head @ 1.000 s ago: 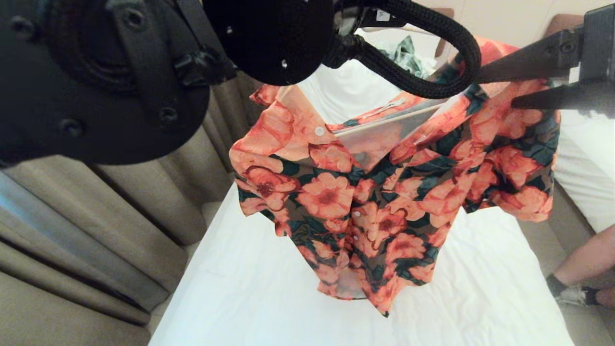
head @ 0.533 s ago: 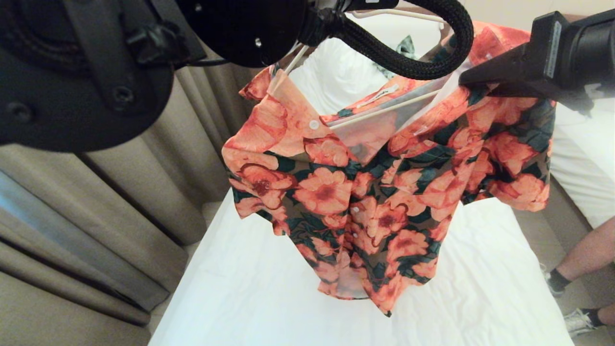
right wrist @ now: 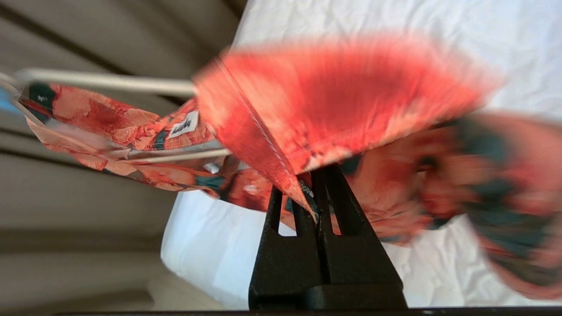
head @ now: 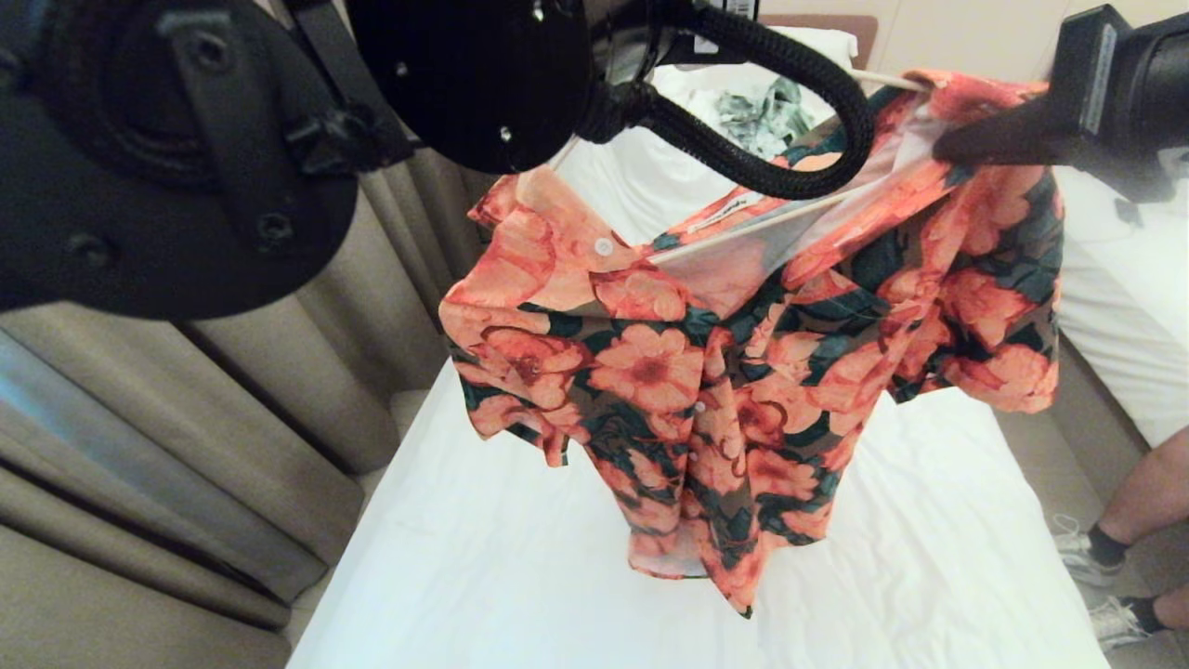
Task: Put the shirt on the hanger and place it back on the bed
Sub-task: Take the clothes hanger out of the clothes
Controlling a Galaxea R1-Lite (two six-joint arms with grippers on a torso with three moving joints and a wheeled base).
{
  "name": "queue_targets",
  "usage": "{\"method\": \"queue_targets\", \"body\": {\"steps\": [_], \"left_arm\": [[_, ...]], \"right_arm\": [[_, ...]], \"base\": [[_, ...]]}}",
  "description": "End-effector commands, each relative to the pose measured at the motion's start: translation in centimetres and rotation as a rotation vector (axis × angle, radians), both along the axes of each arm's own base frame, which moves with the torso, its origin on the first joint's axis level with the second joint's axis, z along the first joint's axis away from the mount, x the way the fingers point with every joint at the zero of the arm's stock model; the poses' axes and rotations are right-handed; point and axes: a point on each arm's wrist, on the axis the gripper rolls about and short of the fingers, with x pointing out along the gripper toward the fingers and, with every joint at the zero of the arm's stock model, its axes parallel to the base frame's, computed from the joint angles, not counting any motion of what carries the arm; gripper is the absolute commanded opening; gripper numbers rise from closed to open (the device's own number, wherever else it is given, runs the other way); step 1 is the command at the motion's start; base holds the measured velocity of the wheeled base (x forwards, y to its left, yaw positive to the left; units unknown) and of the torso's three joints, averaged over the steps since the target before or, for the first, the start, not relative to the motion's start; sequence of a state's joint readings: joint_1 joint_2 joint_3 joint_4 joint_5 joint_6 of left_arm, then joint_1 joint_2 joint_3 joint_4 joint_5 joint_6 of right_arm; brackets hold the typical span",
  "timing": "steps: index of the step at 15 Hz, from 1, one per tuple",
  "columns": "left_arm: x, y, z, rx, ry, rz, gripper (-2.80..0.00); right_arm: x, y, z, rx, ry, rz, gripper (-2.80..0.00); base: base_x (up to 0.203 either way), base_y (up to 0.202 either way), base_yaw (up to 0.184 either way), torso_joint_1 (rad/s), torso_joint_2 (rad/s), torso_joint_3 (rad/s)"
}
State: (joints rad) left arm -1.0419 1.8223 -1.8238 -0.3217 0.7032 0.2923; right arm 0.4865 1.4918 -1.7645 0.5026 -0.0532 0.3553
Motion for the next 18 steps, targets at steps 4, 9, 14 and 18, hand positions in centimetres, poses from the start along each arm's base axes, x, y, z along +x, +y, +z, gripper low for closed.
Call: {"method": "queue_targets", "body": {"steps": [4, 9, 14, 18], "left_arm": [[1.7, 1.7, -1.0, 0.015, 0.032, 0.063, -2.80], [2.0, 3.2, -0.7, 0.001, 0.035, 0.089, -2.80], [2.0, 3.2, -0.8, -0.001, 0.034, 0.087, -2.80], [2.6, 1.8, -1.9, 0.015, 0.048, 0.078, -2.80]], "right_arm": [[-0.6, -3.0, 0.1, -0.006, 0.020, -0.117, -2.80], [0.9, -4.8, -2.6, -0.051, 0.142, -0.217, -2.80], [1.6, -4.9, -5.2, -0.083, 0.236, -0.218, -2.80], [1.5, -3.7, -7.6, -0.118, 0.314, -0.158, -2.80]], "base": [[0.000, 0.000, 0.000, 0.000, 0.00, 0.000], [0.000, 0.000, 0.000, 0.000, 0.00, 0.000], [0.000, 0.000, 0.000, 0.000, 0.00, 0.000], [0.000, 0.000, 0.000, 0.000, 0.00, 0.000]]}}
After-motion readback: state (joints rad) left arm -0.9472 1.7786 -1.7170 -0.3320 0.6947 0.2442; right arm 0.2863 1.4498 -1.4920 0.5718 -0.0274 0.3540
